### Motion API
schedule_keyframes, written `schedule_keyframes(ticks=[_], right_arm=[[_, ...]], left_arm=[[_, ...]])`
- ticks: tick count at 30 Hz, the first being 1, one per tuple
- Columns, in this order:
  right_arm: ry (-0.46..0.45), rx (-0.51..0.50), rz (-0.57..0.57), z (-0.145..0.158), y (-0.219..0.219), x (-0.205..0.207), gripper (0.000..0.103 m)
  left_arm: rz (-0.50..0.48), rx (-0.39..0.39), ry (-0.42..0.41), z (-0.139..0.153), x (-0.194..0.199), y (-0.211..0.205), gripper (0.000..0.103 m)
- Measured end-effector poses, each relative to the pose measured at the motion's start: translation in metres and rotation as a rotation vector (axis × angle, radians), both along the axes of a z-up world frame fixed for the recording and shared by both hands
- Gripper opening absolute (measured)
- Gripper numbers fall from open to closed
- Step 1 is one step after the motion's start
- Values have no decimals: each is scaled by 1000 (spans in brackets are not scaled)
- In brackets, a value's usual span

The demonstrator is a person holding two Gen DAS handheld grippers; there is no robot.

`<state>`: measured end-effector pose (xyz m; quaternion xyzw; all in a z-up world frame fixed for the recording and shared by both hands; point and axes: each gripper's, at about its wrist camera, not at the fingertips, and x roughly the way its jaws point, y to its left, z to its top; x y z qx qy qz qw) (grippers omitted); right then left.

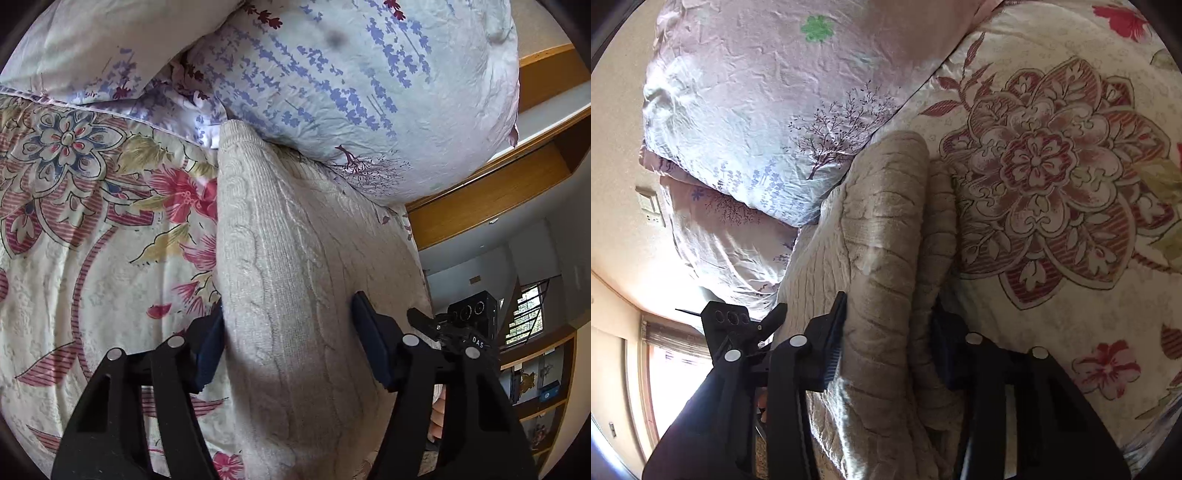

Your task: Fold small clothes

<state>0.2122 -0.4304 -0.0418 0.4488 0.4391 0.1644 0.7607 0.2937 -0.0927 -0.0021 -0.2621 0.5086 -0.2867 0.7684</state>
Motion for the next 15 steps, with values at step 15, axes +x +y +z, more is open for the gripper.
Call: schedule_keyframes(ticks=[15], right_arm=[[-161, -6, 183, 40, 109, -2, 30]], left_arm=[[43, -58, -124, 41, -47, 109, 36]])
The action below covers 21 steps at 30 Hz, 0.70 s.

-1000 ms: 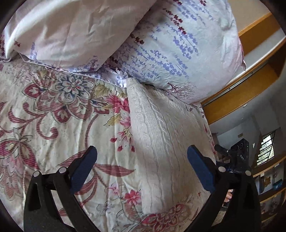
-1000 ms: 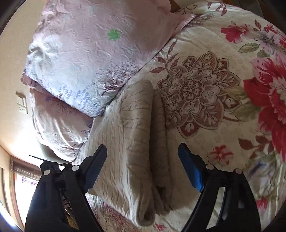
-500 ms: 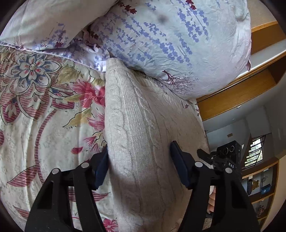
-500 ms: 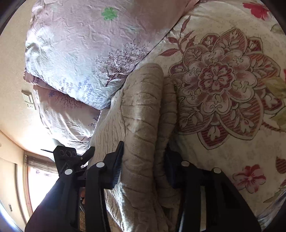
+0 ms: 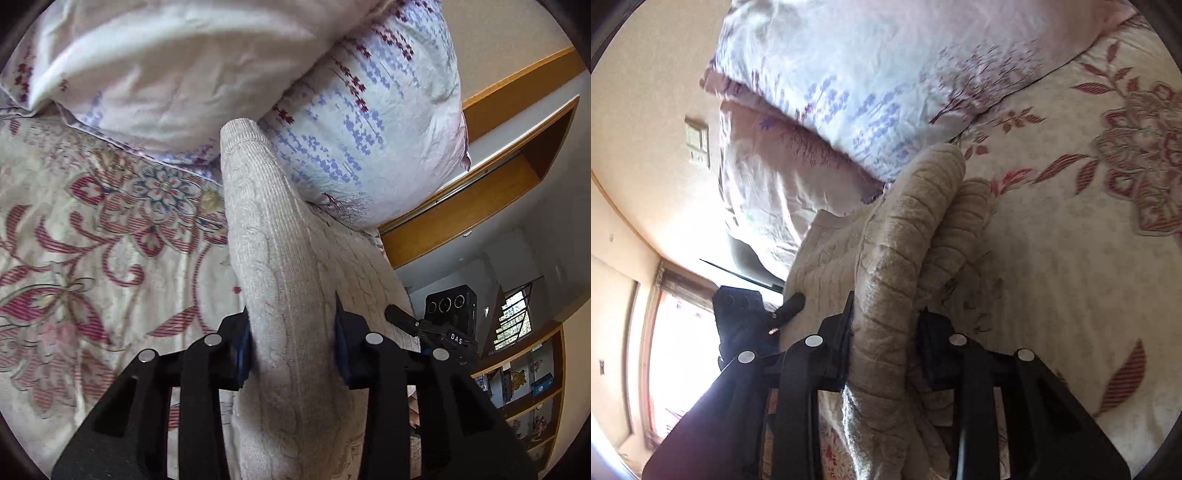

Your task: Fold small clothes

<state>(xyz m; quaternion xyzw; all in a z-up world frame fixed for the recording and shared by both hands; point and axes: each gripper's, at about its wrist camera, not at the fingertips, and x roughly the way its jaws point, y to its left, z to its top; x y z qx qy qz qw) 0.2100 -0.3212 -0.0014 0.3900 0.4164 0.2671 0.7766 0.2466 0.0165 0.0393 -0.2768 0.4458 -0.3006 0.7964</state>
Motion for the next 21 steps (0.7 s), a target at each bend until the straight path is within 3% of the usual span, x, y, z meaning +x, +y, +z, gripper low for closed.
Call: schedule_keyframes(ticks=[3, 5, 7, 11, 14, 18, 21], right_arm=[[48, -91, 27, -17, 34, 15, 30], [44, -137, 11, -20, 41, 16, 30], [59, -127, 1, -20, 39, 17, 30], [74, -126, -14, -21, 38, 19, 30], [77, -121, -20, -21, 32, 16, 30], [8, -209, -24, 0, 44, 16, 30], [-38, -217, -38, 14, 43, 16, 30]], left_arm=[[62, 65, 48, -18, 1, 31, 38], [77, 58, 76, -35, 3, 36, 42], [81, 55, 59, -37, 6, 34, 44], [78, 162, 4, -31, 3, 27, 49], [82, 154, 7, -32, 0, 32, 49], [69, 215, -64, -23, -3, 26, 47], [67, 225, -84, -20, -1, 23, 46]])
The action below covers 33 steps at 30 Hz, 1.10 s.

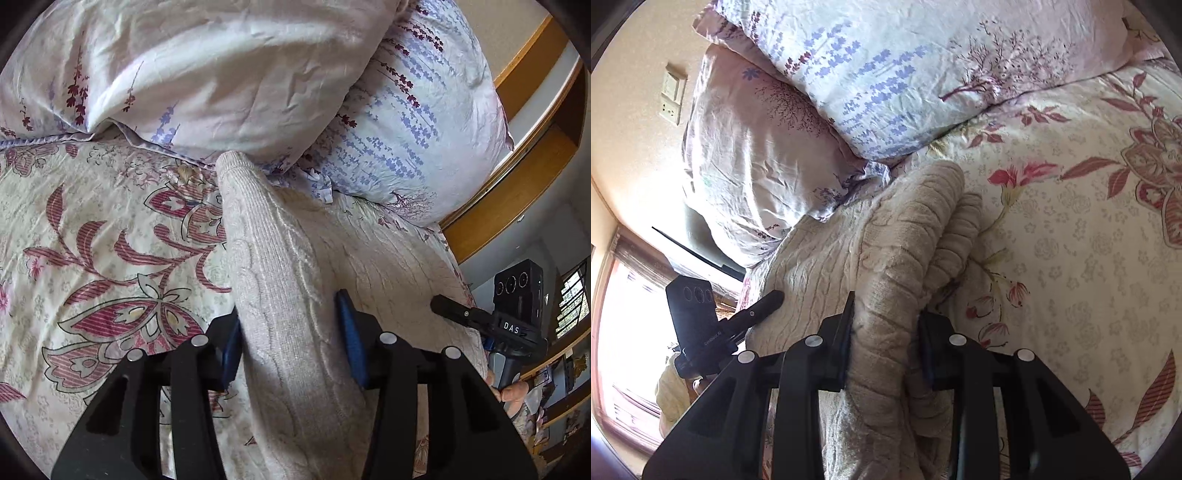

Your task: Fold small clothes

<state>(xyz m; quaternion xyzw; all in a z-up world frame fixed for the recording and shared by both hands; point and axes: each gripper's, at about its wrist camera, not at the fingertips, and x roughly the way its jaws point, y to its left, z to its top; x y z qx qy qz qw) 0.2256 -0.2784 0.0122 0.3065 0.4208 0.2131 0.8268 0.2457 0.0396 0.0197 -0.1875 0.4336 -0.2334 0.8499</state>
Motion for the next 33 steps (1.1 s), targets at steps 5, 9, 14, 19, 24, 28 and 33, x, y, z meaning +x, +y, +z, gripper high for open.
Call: schedule_keyframes(ticks=[5, 9, 14, 19, 24, 28, 33], right_arm=[[39, -56, -16, -10, 1, 6, 30], [100, 38, -22, -21, -11, 11, 33], [127, 46, -27, -17, -17, 7, 50], [55, 33, -145, 11, -46, -4, 56], [84, 58, -181, 16, -53, 16, 52], [146, 57, -171, 4, -45, 38, 36], [97, 32, -165, 5, -37, 40, 10]], left_arm=[[6, 3, 11, -12, 8, 2, 51], [15, 3, 33, -14, 10, 4, 58], [78, 202, -80, 9, -8, 1, 77], [120, 333, -238, 44, -40, -4, 86], [30, 387, -282, 57, -61, -44, 92], [-13, 474, -281, 46, -65, -71, 92], [-25, 528, -262, 33, -63, -80, 92]])
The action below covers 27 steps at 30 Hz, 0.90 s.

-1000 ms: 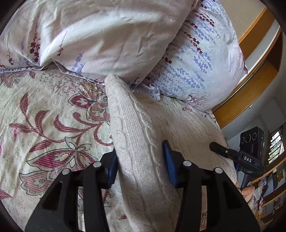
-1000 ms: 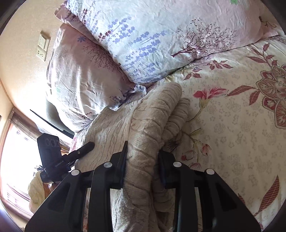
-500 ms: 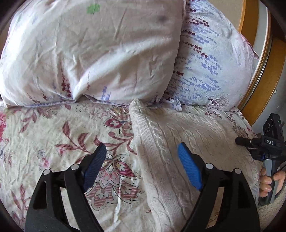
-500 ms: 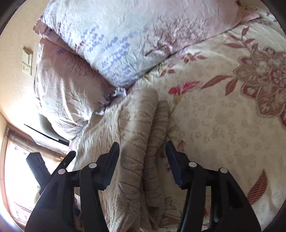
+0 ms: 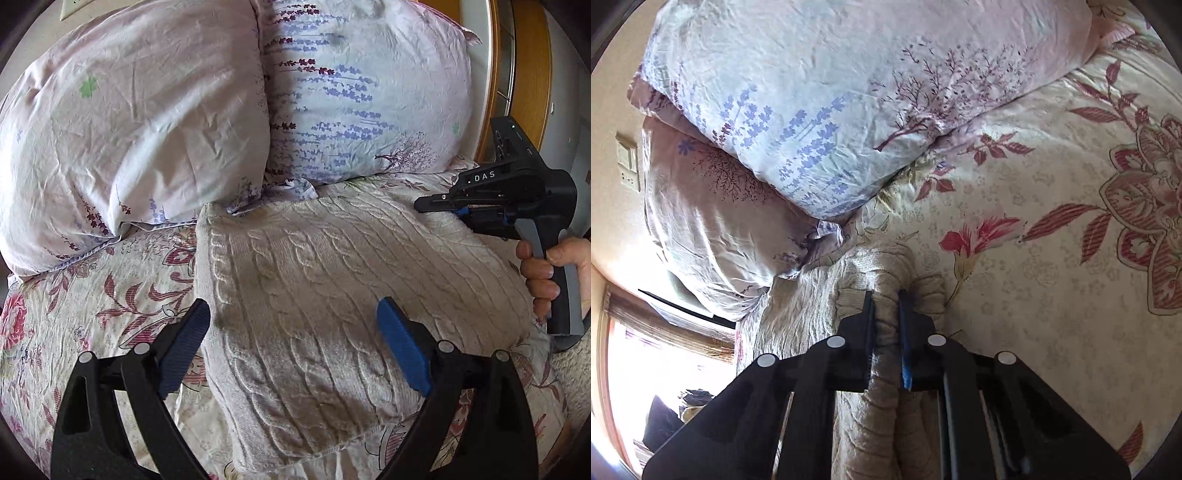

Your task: Fold small clothes

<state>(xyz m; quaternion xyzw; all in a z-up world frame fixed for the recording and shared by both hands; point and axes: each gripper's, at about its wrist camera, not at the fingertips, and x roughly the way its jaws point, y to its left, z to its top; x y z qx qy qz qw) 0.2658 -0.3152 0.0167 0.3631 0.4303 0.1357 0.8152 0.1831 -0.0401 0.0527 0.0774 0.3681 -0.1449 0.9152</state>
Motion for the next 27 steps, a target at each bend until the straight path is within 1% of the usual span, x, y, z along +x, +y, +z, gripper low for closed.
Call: schedule_keyframes(ticks=[3, 5, 7, 9, 12, 14, 16, 17, 18, 20, 23, 25, 27], right_arm=[[-28, -26, -14, 6, 1, 0, 10], [-28, -60, -14, 7, 3, 3, 9], [-8, -76, -20, 2, 3, 7, 9], [16, -73, -26, -7, 3, 11, 9], [44, -33, -30, -22, 1, 16, 10], [43, -18, -19, -22, -1, 15, 10], [34, -4, -12, -17, -6, 9, 15], [31, 4, -9, -14, -9, 4, 22], [22, 11, -4, -10, -12, -2, 32], [-6, 16, 6, -2, -19, -17, 42], [-26, 25, 28, 1, -26, -40, 42], [-17, 50, 46, -2, -28, -51, 42], [-1, 86, 65, -7, -26, -57, 42]], left_arm=[[3, 0, 8, -4, 3, 2, 92], [2, 0, 7, -4, 3, 1, 93], [2, 3, 7, -5, 3, 1, 93], [0, 5, 6, -5, 3, 0, 94], [3, 5, 8, -7, 5, -1, 97], [4, 2, 11, -8, 5, 0, 97], [-2, -16, 10, -4, 1, 3, 97], [-5, -27, 1, 0, -2, 6, 97], [-8, -36, -14, 4, -7, 9, 97], [-19, -51, -40, 10, -18, 25, 97], [-41, -86, -38, 12, -35, 50, 97], [-56, -117, -20, 9, -45, 64, 97], [-77, -124, -15, 5, -56, 70, 97]])
